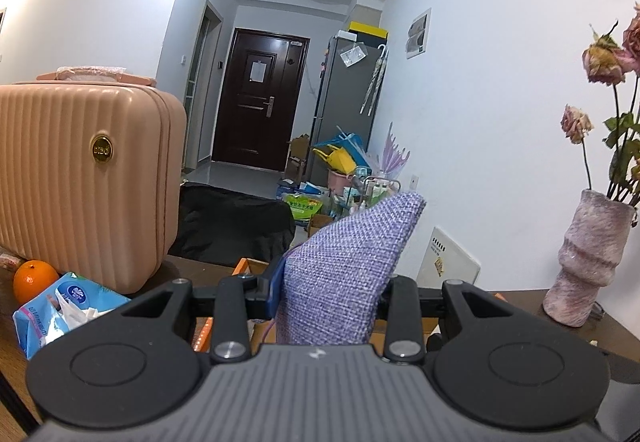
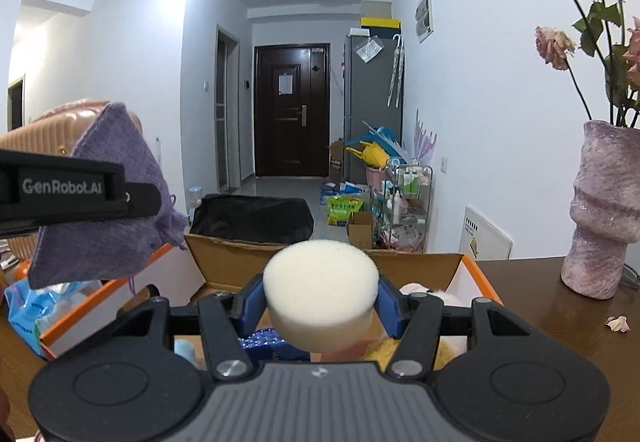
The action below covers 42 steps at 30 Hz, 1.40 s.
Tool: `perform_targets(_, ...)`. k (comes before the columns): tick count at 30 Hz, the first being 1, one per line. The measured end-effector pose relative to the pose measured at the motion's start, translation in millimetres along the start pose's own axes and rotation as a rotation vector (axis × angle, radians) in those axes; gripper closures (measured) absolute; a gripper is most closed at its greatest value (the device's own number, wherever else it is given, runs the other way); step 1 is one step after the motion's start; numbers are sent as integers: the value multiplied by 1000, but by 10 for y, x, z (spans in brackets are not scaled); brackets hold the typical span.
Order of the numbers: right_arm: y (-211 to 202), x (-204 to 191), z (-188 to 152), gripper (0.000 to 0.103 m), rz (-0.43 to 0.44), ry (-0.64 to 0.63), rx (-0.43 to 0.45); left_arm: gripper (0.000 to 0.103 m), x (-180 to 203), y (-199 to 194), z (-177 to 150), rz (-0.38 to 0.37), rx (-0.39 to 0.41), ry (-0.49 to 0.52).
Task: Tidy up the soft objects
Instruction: 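Open both tools to drop the pouch and sponge into the box, then withdraw both tools from above the box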
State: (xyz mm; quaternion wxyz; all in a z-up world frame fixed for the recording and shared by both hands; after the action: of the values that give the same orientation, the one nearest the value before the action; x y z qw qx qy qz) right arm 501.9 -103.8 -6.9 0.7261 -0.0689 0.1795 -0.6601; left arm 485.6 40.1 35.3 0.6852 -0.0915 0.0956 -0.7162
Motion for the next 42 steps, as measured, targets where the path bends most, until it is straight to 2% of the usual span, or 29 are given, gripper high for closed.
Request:
perform_targets(7,61,-6,-49,46,-14,-27,-32,66,10,73,-68,11,-29,22)
perform_targets(9,90,-4,-61,45,-24,-37,-45,58,4,98,-93,10,-45,23)
perform_targets(12,100,-12,-100,22,-24,-49,-55,35,-24,118,-129,12,-61,12)
perform_targets(13,89,-23,-102,10,-26,-55,-48,17,-36,119,-135,11,-62,7)
perform_targets(14,82,-31,-99,2,-32,-61,-39,5,-52,119,-141,15,-65,3)
perform_targets(15,74,-37,-99,0,-41,-67,-30,0,-72,111,-144,26,-64,-4)
perform_targets(19,80,-40,-119,0,-49,-70,-32,0,-125,69,-136,85,-43,-4)
perform_targets(32,9,-38,-109,0,-43,-59,-13,0,-185,57,-198,109,-73,-18)
perform_targets(42,-160,-50,-160,0,-38,-56,12,0,-333,-169,-281,133,-84,-34)
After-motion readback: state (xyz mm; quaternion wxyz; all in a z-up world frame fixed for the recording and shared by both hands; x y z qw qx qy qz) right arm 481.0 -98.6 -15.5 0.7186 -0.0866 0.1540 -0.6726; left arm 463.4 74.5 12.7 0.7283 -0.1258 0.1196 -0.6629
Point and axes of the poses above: each gripper's, at about its wrist camera, not at the fingertips, and y roughly the way its jaws point, x to its right, z to its top, the point moved 9 cm from there along y, roughly the way its jaws point, and after that the axes turned 11 degrees about y, right-handed, at the moved point
